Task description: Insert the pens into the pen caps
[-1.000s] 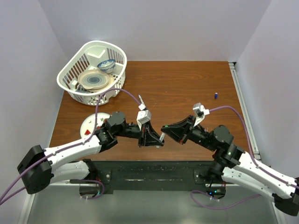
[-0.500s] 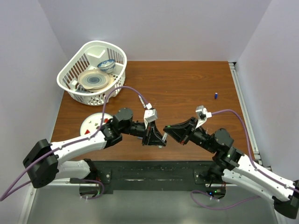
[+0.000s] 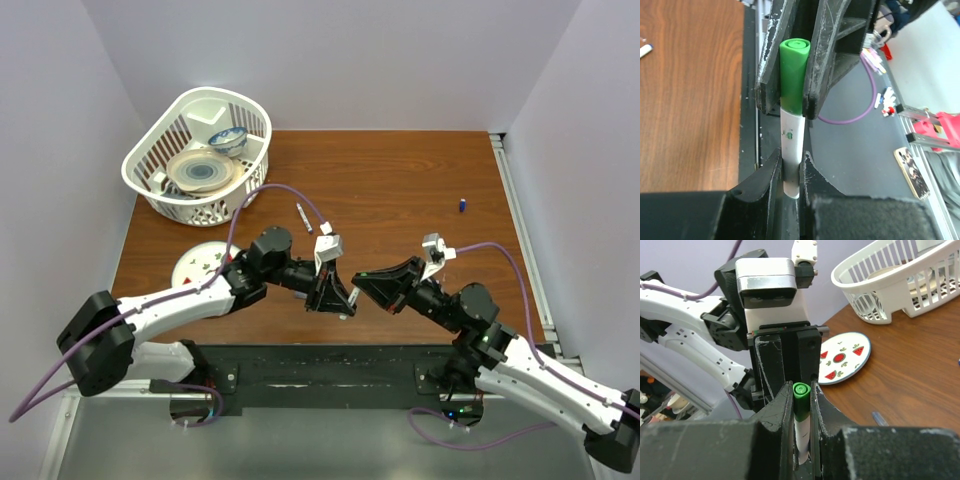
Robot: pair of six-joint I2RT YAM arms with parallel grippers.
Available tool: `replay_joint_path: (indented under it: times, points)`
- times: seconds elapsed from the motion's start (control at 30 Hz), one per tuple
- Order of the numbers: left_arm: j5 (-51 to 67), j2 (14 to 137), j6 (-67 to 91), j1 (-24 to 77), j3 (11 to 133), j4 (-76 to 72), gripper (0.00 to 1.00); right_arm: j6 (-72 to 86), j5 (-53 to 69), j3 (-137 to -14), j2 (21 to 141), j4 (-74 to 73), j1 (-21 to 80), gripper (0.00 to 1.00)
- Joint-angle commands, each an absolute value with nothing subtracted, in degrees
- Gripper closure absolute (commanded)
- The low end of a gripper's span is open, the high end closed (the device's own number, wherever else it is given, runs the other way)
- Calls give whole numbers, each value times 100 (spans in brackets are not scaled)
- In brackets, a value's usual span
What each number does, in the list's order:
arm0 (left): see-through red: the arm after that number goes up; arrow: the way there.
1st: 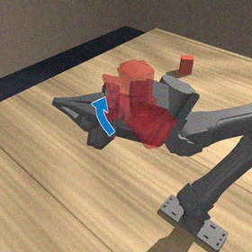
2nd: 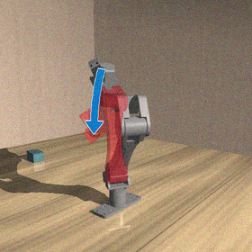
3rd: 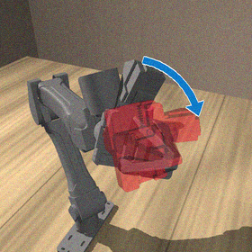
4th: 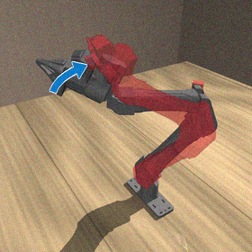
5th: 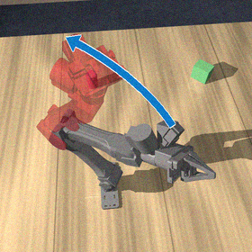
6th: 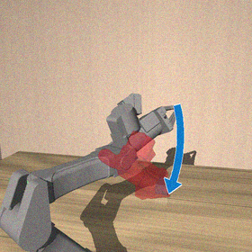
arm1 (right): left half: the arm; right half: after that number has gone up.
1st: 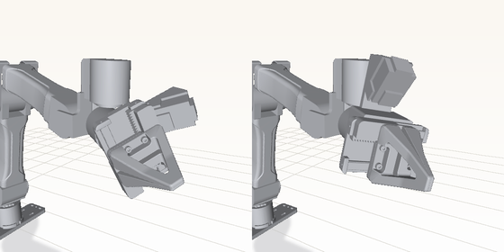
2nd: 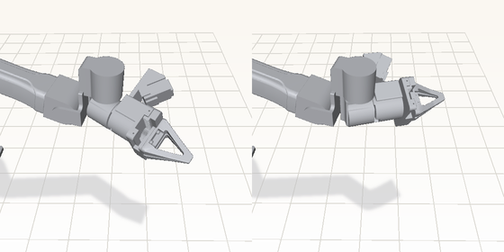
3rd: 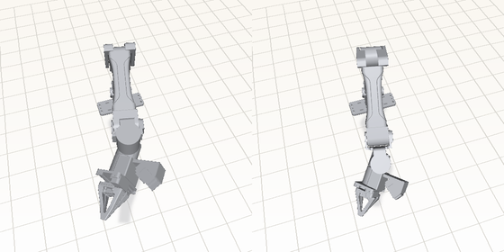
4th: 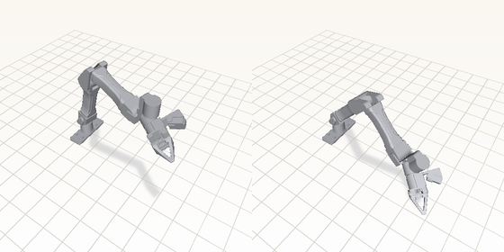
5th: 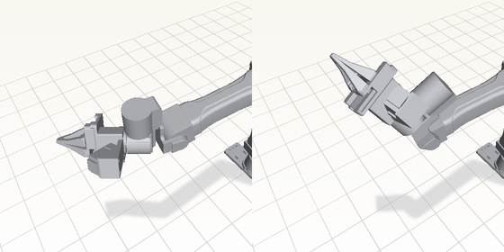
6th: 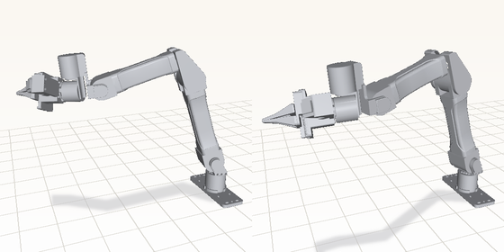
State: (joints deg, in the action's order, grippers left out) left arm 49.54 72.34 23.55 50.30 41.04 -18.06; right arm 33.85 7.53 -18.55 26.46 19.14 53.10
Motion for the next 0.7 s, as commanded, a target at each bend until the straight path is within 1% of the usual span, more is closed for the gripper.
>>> replay_joint_path:
  times: [0.0,0.13,0.27,0.5,0.67]
  points:
    - [4403,7084,2593,4676,5071,-3789,100,3568,2733,-1476,2795,502,5572,100]
    - [4456,6953,2566,4430,5116,-3489,100,3472,2786,-1617,2777,80,5572,100]
    - [4562,6847,2830,4201,5001,-3823,100,3568,2944,-1626,3023,246,5572,100]
    - [4386,6952,2681,4105,5194,-3516,100,4025,2901,-1564,3401,852,5581,100]
    - [4377,7022,2681,4034,5273,-3533,100,4069,2865,-1556,3603,958,5599,100]
